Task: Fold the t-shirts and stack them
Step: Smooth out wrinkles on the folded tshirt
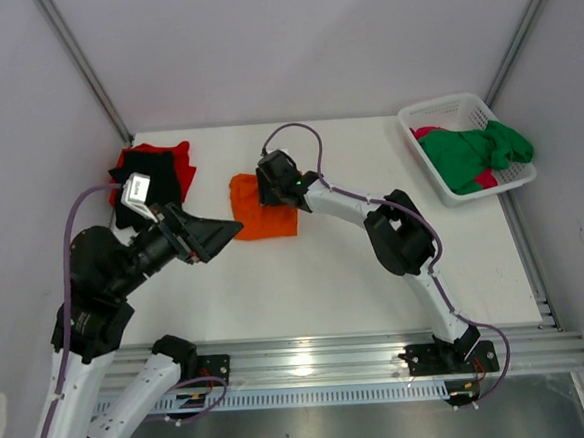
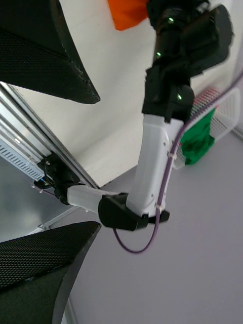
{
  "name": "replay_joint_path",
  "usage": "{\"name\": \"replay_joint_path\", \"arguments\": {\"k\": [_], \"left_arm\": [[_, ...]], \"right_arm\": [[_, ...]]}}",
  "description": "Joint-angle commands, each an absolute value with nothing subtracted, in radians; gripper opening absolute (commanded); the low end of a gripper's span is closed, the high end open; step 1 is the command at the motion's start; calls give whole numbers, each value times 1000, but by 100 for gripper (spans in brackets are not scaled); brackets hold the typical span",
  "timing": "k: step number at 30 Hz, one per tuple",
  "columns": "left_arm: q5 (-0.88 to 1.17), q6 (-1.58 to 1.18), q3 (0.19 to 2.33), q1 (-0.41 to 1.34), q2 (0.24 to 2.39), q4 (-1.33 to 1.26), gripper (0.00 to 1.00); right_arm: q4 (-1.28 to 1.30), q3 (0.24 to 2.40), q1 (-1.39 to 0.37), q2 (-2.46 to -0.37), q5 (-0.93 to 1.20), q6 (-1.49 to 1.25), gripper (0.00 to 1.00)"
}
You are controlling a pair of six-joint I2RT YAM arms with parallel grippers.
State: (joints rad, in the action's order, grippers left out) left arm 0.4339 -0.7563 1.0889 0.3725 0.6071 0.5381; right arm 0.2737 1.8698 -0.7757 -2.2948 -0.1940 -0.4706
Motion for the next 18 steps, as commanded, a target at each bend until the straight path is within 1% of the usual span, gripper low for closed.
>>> {"name": "replay_joint_path", "arguments": {"k": [1, 5, 9, 18], "left_arm": [[514, -781, 1095, 367, 543, 381, 99], [500, -785, 1091, 367, 506, 388, 100], [479, -804, 1080, 367, 482, 410, 100], [476, -834, 1052, 367, 457, 425, 99]], "right_arm": [[288, 1855, -776, -2295, -150, -497, 53], [316, 1865, -782, -2322, -121, -517, 54], [466, 1971, -784, -2393, -104, -535, 54], [480, 1937, -782, -2399, -87, -540, 54]]}}
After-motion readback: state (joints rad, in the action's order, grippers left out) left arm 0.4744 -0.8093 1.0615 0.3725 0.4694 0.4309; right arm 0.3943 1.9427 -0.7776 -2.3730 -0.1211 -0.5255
